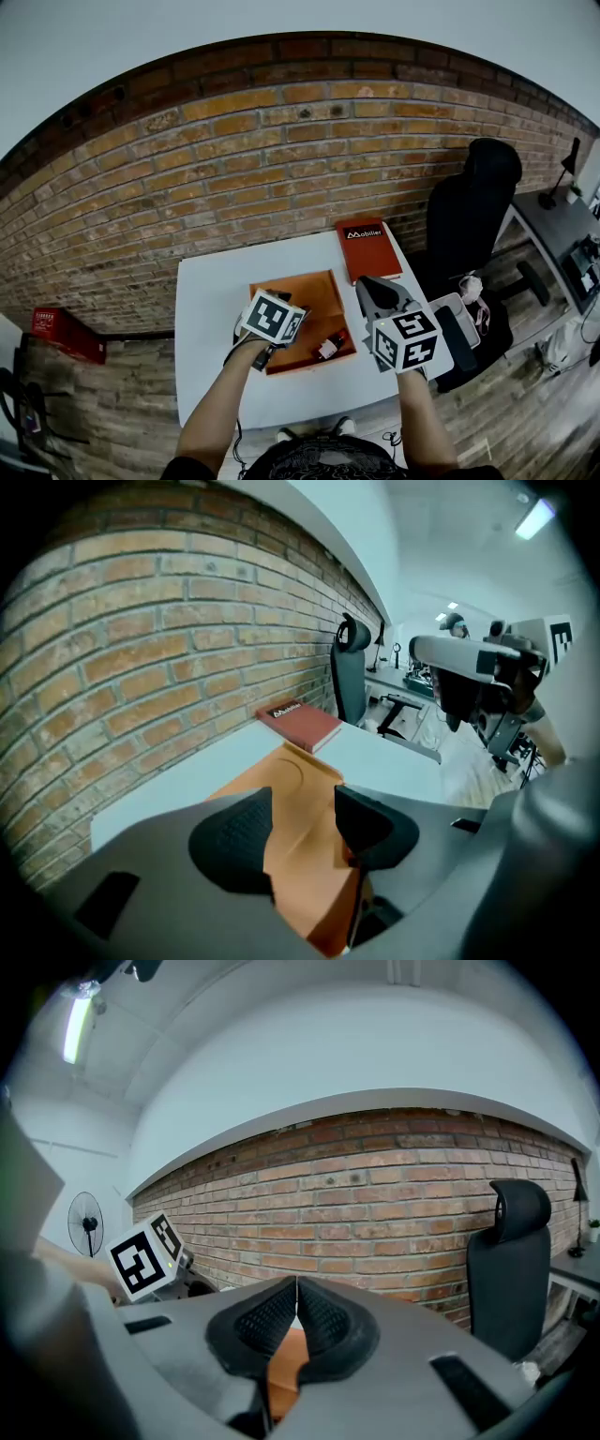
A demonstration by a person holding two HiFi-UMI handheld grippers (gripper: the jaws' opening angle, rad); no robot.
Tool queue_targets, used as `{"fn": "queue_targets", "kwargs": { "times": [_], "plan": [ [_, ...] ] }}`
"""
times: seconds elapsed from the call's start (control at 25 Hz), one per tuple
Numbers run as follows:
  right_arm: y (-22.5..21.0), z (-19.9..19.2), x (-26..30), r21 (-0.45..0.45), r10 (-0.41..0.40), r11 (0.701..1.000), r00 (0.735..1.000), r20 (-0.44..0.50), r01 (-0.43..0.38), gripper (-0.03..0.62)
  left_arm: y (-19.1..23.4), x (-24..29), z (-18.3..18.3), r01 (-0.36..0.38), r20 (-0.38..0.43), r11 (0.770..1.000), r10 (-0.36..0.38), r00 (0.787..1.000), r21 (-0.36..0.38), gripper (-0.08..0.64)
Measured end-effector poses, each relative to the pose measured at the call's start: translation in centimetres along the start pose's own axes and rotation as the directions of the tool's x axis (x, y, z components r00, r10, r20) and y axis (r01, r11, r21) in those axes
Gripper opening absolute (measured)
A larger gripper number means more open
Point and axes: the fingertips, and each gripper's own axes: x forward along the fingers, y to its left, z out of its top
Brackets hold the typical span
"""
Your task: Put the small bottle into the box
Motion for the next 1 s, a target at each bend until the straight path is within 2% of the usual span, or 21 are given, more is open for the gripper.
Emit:
{"fn": "queue_targets", "kwargs": {
  "times": [0.08,0.16,0.24,0.44,0.56,0.64,0.76,0.84,0.92,1.0],
  "plan": [
    [0.3,0.2,0.1,-0.003,0.007,1.000,1.000,0.004,-0.007,0.021,1.2,-1.7,0.8,-0.038,0.064,0.999,0.039,0.997,-0.020,0.222],
    [0.6,0.5,0.3,-0.006,0.014,1.000,1.000,0.009,-0.014,0.021,2.2,-3.5,1.5,-0.049,0.133,0.996,0.059,0.989,-0.073,0.218],
    [0.9,0.8,0.4,-0.011,0.020,1.000,1.000,0.013,-0.020,0.021,3.0,-5.1,2.1,-0.062,0.193,0.992,0.083,0.978,-0.115,0.215],
    [1.3,1.5,0.4,-0.018,0.030,0.999,0.999,0.026,-0.029,0.021,4.4,-8.9,3.0,-0.106,0.302,0.983,0.148,0.942,-0.152,0.201],
    [1.2,2.0,0.0,-0.019,0.028,0.999,0.999,0.038,-0.027,0.021,4.7,-11.5,3.5,-0.104,0.390,0.978,0.169,0.905,-0.181,0.199],
    [1.1,2.2,-0.3,-0.016,0.026,1.000,0.999,0.044,-0.025,0.021,5.2,-13.2,3.7,-0.133,0.436,0.972,0.207,0.876,-0.194,0.184],
    [0.9,2.4,-0.5,-0.020,0.022,1.000,0.999,0.050,-0.021,0.021,6.4,-15.0,3.5,-0.190,0.468,0.956,0.277,0.839,-0.225,0.153],
    [0.8,2.6,-0.7,-0.035,0.018,0.999,0.998,0.052,-0.016,0.021,6.9,-15.8,3.3,-0.200,0.489,0.947,0.302,0.819,-0.249,0.140],
    [0.5,3.0,-0.9,-0.048,0.014,0.999,0.998,0.058,-0.011,0.021,7.3,-16.6,3.3,-0.220,0.508,0.941,0.325,0.798,-0.257,0.130],
    [0.2,3.2,-1.1,-0.048,0.014,0.999,0.998,0.062,-0.011,0.021,7.5,-17.1,3.2,-0.269,0.516,0.930,0.364,0.776,-0.252,0.102]
  ]
}}
